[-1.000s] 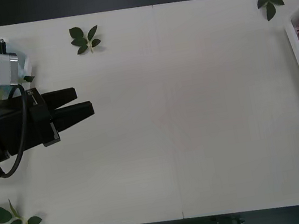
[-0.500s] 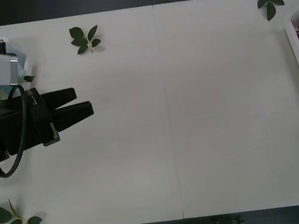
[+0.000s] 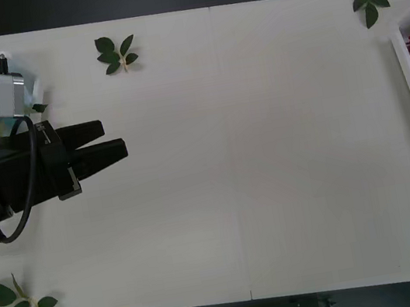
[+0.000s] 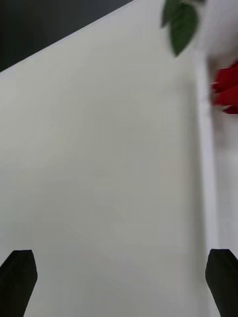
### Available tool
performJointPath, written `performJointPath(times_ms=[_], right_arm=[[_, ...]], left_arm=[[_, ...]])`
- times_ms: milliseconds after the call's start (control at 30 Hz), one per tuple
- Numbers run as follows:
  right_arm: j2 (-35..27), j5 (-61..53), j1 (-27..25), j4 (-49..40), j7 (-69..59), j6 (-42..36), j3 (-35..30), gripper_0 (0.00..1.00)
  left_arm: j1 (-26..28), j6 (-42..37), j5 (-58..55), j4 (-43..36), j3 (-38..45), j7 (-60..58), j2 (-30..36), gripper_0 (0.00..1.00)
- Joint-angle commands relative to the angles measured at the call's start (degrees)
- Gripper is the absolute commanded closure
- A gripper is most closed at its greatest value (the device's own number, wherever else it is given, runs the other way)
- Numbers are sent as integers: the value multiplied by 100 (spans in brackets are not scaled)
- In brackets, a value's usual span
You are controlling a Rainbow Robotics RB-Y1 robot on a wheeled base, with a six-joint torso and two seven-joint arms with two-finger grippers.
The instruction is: Put the red flowers into the right box and the blue flowers into the left box
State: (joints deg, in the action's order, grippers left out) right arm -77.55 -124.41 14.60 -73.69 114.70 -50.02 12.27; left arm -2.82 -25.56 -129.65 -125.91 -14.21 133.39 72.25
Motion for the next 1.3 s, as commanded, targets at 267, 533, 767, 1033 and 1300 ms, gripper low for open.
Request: performJointPath(times_ms=[267,533,767,1033,1300], right_arm=[[970,1033,78,-2589,377,-42,-217,0],[1480,989,69,-3670,483,-42,-313,0],[1744,989,69,-4364,685,-51,-480,0],[1981,997,78,-4997,957,-271,-665,0],[2438,901,69,-5269,1159,-816,-964,0]], left_arm=[[-122,-37,18,-21,85,319,-36,13],[-122,-37,18,-21,85,319,-36,13],[-122,-37,18,-21,85,319,-36,13],[-122,-37,18,-21,85,319,-36,13],[-122,-37,18,-21,85,319,-36,13]])
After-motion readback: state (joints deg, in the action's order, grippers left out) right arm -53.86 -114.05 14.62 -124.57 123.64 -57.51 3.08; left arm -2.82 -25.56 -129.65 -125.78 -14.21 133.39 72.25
